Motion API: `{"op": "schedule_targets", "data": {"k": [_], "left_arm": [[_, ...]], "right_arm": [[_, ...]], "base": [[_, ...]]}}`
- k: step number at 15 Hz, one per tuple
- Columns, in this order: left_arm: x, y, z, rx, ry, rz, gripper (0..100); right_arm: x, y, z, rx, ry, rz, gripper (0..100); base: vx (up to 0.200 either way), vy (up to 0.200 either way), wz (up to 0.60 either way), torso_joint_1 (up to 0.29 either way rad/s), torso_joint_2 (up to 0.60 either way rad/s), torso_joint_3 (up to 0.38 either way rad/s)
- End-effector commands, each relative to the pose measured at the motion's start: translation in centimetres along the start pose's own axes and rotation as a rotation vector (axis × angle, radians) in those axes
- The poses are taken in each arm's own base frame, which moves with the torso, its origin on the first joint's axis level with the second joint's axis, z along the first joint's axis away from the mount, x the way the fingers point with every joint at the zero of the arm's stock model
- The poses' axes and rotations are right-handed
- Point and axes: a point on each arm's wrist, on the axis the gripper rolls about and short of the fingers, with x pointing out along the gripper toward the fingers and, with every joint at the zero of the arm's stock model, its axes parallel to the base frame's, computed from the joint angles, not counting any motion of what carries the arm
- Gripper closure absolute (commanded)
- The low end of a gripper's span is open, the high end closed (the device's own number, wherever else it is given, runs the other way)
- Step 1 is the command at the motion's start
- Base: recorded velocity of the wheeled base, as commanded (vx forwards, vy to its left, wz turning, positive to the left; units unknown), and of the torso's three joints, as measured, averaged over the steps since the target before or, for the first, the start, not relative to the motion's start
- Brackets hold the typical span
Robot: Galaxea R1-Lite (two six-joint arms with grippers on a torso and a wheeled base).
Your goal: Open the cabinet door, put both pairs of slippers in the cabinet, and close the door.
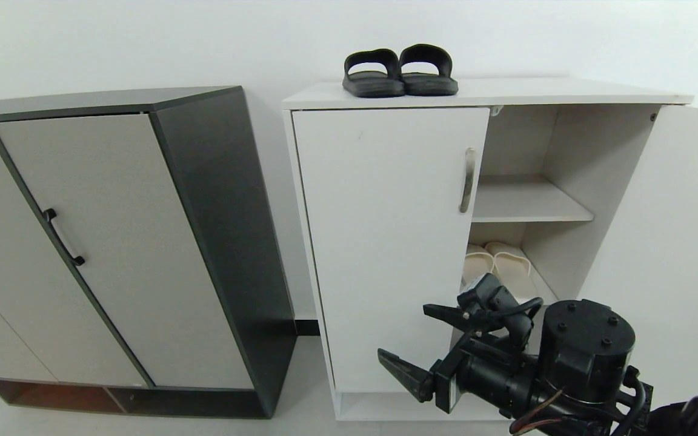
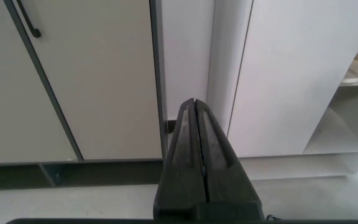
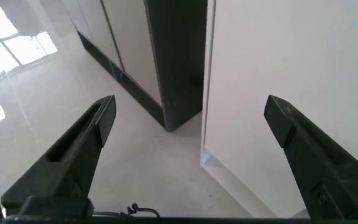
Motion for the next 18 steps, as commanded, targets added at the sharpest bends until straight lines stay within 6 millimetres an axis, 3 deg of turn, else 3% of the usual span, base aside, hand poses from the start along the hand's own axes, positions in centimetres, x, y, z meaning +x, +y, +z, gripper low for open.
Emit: {"op": "schedule_targets", "data": {"k": [1, 10, 14, 18], "left_arm": [[0.01, 0.00, -0.01, 0.000, 0.003, 0.000, 100], [0.01, 0.00, 0.01, -0.003, 0.001, 0.000, 100], [0.00, 0.00, 0.05, -0.003, 0.000, 0.002, 100], [0.01, 0.00, 0.01, -0.003, 0.001, 0.000, 100]], "right_arm": [[0.09, -0.08, -0.67, 0.000, 0.024, 0.002, 0], [-0.03, -0.09, -0.93, -0.028, 0.016, 0.003, 0], [-0.03, -0.09, -0.93, -0.030, 0.016, 0.003, 0], [-0.03, -0.04, -0.93, -0.030, 0.016, 0.004, 0]], "base": [[0.000, 0.000, 0.00, 0.000, 0.00, 0.000], [0.000, 0.000, 0.00, 0.000, -0.01, -0.009], [0.000, 0.000, 0.00, 0.038, -0.22, -0.301], [0.000, 0.000, 0.00, 0.079, -0.54, -0.348]]}}
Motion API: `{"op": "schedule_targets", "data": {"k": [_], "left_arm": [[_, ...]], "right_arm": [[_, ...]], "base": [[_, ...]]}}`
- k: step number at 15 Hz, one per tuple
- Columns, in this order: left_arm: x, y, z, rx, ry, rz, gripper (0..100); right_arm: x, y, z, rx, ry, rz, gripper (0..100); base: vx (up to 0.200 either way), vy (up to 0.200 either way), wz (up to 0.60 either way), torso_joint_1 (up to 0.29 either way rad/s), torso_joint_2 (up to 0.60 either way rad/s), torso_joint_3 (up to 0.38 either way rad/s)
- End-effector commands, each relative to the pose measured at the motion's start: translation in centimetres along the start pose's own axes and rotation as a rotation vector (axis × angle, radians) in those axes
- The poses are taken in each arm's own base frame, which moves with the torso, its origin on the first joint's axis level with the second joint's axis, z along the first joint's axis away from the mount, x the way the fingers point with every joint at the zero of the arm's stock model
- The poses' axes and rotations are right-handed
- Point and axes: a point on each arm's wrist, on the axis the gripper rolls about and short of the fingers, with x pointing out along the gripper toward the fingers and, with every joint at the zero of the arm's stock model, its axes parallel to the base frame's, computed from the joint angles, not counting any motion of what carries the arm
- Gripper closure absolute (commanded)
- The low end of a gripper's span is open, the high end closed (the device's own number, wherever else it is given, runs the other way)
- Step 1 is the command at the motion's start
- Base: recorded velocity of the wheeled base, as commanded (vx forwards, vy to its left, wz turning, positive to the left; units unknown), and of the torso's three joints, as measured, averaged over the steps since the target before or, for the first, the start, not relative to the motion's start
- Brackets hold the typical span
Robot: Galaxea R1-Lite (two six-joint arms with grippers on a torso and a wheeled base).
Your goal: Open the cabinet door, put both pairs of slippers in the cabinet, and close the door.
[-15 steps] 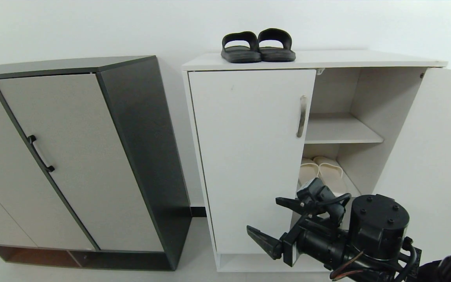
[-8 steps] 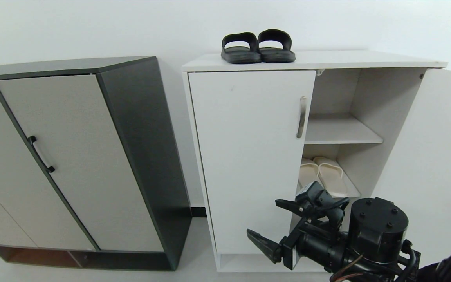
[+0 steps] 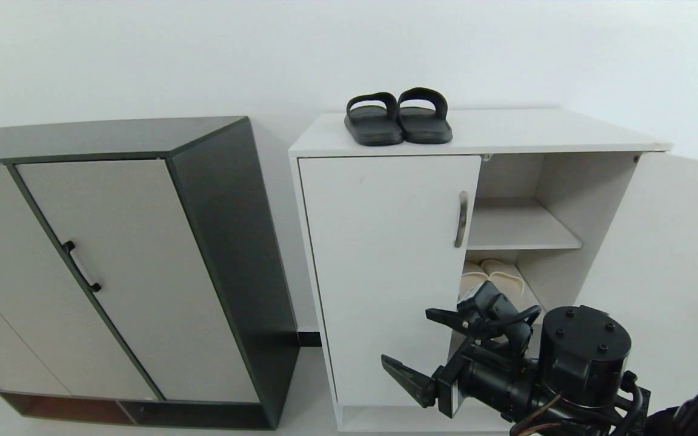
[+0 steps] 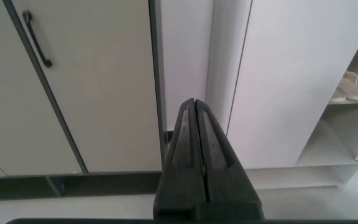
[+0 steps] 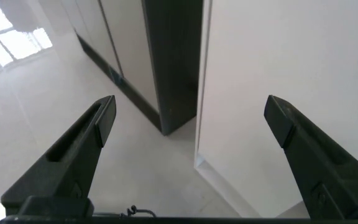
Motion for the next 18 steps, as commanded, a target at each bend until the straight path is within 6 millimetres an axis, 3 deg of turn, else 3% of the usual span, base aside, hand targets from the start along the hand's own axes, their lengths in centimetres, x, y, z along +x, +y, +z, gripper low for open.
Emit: {"op": "schedule_targets", "data": {"k": [1, 18], "left_arm": [[0.00, 0.00, 0.00, 0.000, 0.000, 0.000, 100], [0.00, 0.00, -0.01, 0.000, 0.001, 0.000, 100]], "right_arm": [[0.03, 0.06, -0.09, 0.000, 0.004, 0.002, 0], [-0.13, 0.07, -0.15, 0.000, 0.007, 0.002, 0]], "base": [[0.000, 0.000, 0.00, 0.139, -0.47, -0.339], [0.000, 0.000, 0.00, 0.186, -0.49, -0.311]]}}
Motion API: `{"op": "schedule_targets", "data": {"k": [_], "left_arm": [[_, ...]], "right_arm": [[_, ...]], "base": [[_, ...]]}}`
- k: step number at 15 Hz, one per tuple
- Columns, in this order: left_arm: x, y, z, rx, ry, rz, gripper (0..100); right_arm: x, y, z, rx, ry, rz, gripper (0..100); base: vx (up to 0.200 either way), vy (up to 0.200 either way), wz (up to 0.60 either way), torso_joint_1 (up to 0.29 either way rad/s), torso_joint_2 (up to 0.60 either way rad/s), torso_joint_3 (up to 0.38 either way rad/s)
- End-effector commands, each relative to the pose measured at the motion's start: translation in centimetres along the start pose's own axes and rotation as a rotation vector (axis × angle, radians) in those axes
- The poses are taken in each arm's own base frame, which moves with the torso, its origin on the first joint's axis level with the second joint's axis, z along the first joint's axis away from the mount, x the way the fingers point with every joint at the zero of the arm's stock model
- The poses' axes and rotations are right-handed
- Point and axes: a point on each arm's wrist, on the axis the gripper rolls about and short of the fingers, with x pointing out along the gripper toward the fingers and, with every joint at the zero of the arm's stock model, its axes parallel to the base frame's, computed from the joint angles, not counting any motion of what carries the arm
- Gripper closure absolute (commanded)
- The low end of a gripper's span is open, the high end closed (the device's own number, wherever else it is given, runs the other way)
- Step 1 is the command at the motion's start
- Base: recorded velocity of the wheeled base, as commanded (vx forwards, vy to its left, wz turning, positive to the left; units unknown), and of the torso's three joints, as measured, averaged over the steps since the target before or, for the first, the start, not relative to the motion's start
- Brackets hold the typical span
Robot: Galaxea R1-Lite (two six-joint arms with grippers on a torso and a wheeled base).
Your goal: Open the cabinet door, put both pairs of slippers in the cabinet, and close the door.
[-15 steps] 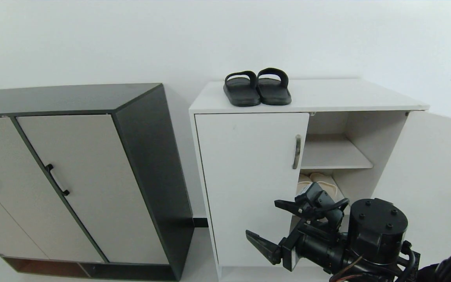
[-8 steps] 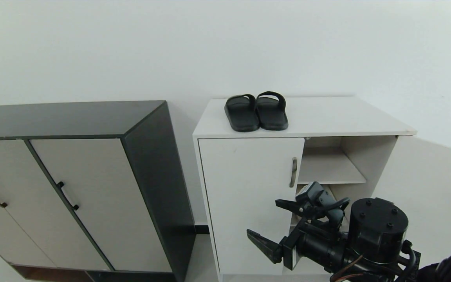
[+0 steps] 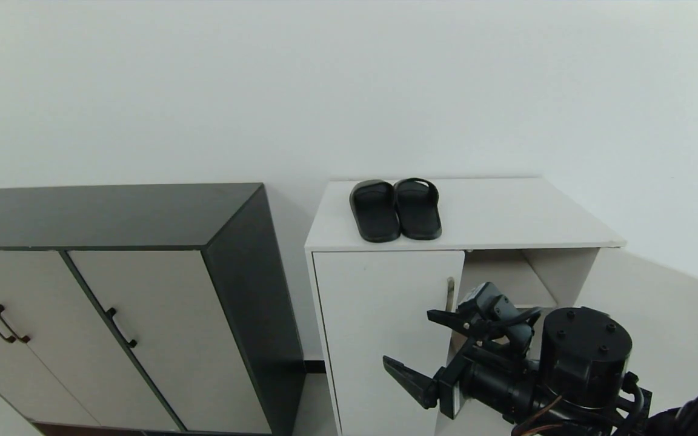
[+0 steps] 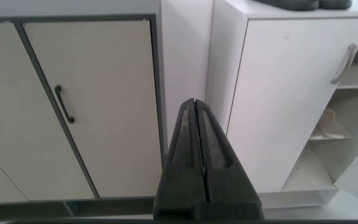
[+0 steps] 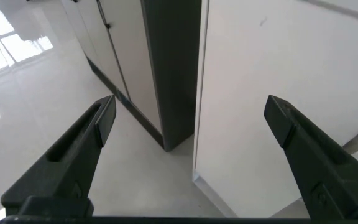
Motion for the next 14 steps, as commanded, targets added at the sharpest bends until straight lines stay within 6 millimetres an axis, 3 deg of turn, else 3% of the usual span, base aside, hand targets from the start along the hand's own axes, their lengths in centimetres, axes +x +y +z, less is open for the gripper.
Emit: {"op": "schedule_targets", "data": {"k": [1, 8, 11, 14], "left_arm": [[0.0, 0.0, 0.0, 0.000, -0.001, 0.000, 100], [0.0, 0.0, 0.0, 0.000, -0.001, 0.000, 100], [0.0, 0.0, 0.0, -0.004, -0.001, 0.000, 100], [0.0, 0.0, 0.0, -0.004, -0.001, 0.003, 100]], "right_arm": [[0.0, 0.0, 0.0, 0.001, -0.002, 0.001, 0], [-0.5, 0.2, 0.2, 0.015, -0.058, 0.072, 0], [-0.5, 0.2, -1.4, -0.047, -0.059, 0.093, 0], [1.6, 0.8, 1.8, -0.019, 0.023, -0.183, 0]], "base": [[0.000, 0.000, 0.00, 0.242, -0.55, -0.320], [0.000, 0.000, 0.00, 0.260, -0.58, -0.322], [0.000, 0.000, 0.00, 0.047, -0.10, -0.054], [0.000, 0.000, 0.00, 0.000, 0.00, 0.000]]}}
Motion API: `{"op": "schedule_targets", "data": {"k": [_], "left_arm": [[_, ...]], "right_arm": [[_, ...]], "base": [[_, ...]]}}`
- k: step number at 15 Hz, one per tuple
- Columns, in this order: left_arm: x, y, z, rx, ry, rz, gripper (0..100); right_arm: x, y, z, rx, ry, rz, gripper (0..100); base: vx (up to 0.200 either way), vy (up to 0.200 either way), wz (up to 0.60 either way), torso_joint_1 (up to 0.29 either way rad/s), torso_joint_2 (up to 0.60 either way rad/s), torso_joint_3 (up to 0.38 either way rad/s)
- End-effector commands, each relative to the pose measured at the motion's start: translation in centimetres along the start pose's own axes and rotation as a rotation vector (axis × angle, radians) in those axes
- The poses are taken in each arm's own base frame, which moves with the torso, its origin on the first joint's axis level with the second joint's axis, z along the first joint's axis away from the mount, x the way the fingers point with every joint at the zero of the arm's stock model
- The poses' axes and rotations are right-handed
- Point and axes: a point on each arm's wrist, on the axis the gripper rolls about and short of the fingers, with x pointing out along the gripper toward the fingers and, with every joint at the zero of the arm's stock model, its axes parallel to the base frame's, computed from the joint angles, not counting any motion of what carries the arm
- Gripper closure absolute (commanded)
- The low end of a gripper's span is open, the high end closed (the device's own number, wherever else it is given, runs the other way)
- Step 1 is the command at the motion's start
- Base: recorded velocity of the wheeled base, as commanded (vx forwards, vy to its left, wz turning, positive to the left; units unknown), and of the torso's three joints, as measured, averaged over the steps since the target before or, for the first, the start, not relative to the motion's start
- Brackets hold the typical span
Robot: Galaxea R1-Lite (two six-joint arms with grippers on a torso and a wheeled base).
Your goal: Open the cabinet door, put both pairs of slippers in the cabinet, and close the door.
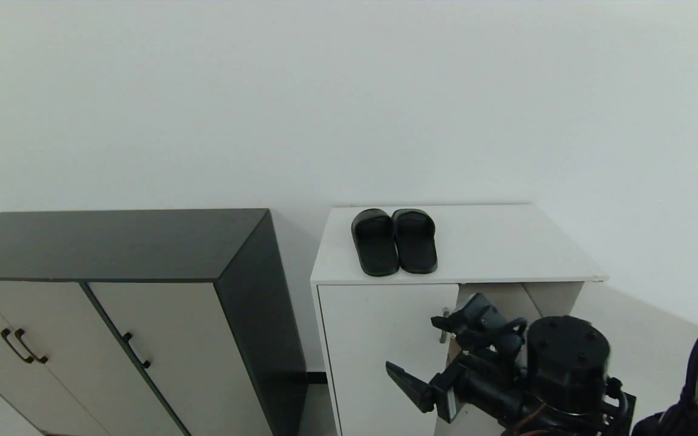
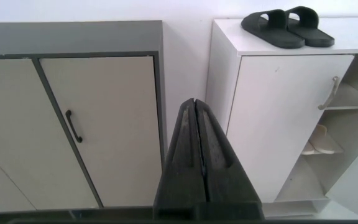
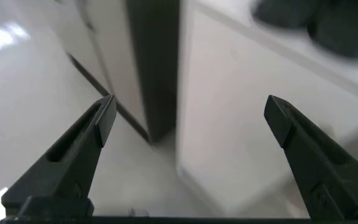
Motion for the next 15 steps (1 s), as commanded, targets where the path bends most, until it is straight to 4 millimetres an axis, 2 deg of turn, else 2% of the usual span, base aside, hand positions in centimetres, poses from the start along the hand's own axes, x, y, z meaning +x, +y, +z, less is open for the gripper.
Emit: {"op": "schedule_targets", "data": {"k": [1, 3, 5, 12, 14, 15], "left_arm": [[0.0, 0.0, 0.0, 0.001, -0.001, 0.002, 100], [0.0, 0.0, 0.0, 0.001, 0.001, 0.002, 100], [0.0, 0.0, 0.0, 0.004, 0.001, -0.001, 100], [0.0, 0.0, 0.0, 0.003, -0.001, -0.001, 100], [0.0, 0.0, 0.0, 0.004, -0.001, -0.001, 100], [0.0, 0.0, 0.0, 0.003, -0.001, -0.001, 100]], "right_arm": [[0.4, 1.3, 5.2, 0.095, -0.009, -0.135, 0], [-0.2, 1.9, 8.5, 0.194, 0.066, -0.215, 0], [-0.1, 2.5, 10.2, 0.245, 0.072, -0.301, 0], [1.8, 2.5, 9.0, 0.252, 0.102, -0.375, 0], [3.2, 2.5, 8.3, 0.244, 0.119, -0.393, 0], [4.1, 2.1, 7.7, 0.243, 0.132, -0.414, 0]], "base": [[0.000, 0.000, 0.00, 0.000, 0.00, 0.000], [0.000, 0.000, 0.00, 0.000, 0.00, 0.000], [0.100, 0.000, 0.00, 0.001, 0.00, 0.001], [0.200, 0.000, 0.00, 0.003, 0.00, 0.004], [0.200, 0.000, 0.00, 0.000, 0.00, 0.007], [0.000, 0.000, 0.00, 0.000, 0.00, 0.000]]}}
